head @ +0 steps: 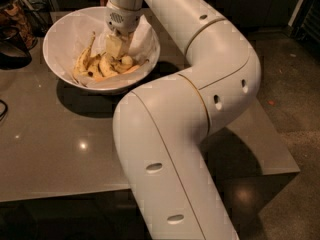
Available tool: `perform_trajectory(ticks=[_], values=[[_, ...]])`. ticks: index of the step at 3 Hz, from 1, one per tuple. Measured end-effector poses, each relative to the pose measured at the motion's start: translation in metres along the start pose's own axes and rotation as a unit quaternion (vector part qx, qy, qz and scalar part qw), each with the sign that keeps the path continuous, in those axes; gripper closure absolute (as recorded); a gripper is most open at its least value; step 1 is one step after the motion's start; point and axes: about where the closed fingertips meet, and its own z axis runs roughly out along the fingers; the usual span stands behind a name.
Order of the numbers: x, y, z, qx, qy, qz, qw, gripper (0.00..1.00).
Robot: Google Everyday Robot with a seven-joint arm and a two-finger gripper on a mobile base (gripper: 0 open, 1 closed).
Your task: Pick banana from white bowl
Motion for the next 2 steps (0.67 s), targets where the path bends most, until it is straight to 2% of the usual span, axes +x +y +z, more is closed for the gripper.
perform_trajectory(ticks=[1, 2], values=[[0.0, 0.0, 0.0, 0.0, 0.0, 0.0, 1.0, 1.0], [-0.007, -0.002, -0.012, 0.025, -0.012, -0.013, 0.9995, 1.0]])
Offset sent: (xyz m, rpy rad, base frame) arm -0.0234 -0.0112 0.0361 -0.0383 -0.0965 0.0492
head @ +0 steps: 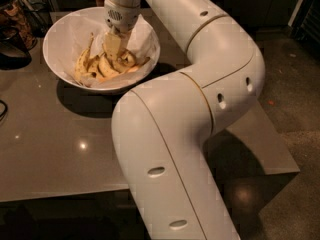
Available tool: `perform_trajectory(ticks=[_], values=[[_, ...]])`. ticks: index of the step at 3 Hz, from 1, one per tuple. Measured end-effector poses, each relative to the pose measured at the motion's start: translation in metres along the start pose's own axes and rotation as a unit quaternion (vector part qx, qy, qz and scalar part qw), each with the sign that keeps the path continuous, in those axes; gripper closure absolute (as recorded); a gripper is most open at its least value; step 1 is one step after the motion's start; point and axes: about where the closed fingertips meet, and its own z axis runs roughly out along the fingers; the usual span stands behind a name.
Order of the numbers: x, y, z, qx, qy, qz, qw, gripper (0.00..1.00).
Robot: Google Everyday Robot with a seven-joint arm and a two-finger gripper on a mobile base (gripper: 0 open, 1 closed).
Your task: Pick banana from white bowl
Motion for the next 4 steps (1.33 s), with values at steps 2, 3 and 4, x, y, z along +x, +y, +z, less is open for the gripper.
perform_trajectory(ticks=[2, 3, 4], values=[[0.003, 0.017, -0.046, 0.06, 0.003, -0.04, 0.9974, 1.0], [0.0, 0.015, -0.045, 0.064, -0.002, -0.039, 0.9972, 1.0], [-0.008, 0.016, -0.057, 0.089, 0.002, -0.056, 0.9945, 1.0]])
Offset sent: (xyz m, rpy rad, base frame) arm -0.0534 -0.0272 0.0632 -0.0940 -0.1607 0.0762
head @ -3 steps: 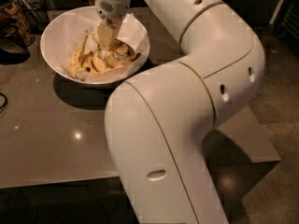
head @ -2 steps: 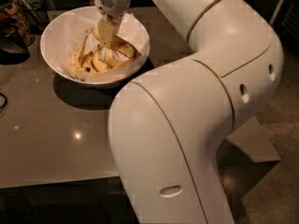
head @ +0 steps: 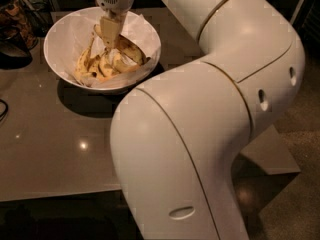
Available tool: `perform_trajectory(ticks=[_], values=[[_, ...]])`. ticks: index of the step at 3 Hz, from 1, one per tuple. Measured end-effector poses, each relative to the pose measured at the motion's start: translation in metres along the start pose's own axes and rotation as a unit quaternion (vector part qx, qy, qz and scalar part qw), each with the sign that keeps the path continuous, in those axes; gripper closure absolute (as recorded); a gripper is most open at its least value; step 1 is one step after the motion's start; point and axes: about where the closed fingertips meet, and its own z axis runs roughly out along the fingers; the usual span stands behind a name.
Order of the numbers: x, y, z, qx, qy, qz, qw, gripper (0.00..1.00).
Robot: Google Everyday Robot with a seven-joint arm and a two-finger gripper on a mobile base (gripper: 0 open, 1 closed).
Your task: Pick banana from white bowl
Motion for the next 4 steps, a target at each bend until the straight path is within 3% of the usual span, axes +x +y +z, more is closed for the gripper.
perform_trajectory(ticks=[2, 4], values=[[-0.006, 0.024, -0.055, 0.016, 0.015, -0.025, 0.9994, 1.0], [-0.019, 0.025, -0.069, 0.039, 0.001, -0.031, 0.9988, 1.0]])
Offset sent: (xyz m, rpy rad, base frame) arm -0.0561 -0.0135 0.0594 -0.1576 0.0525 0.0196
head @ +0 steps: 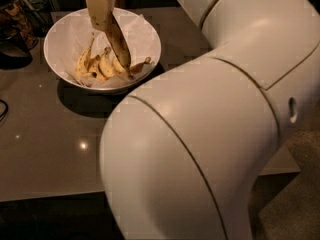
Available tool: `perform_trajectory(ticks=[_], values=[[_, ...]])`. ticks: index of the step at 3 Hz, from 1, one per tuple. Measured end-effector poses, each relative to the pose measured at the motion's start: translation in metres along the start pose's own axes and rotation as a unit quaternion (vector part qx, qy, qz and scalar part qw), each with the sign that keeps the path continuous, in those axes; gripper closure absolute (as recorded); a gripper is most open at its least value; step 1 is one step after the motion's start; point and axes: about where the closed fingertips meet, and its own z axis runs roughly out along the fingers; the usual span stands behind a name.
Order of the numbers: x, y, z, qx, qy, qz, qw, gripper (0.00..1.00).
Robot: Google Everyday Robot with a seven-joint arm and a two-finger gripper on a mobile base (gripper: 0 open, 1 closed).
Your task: Pick banana from white bowl
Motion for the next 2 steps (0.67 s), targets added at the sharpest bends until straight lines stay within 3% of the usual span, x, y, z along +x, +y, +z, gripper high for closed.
perform_trajectory(ticks=[2], values=[[-0.007, 0.015, -0.026, 0.003, -0.019, -0.012, 0.9997, 1.0]])
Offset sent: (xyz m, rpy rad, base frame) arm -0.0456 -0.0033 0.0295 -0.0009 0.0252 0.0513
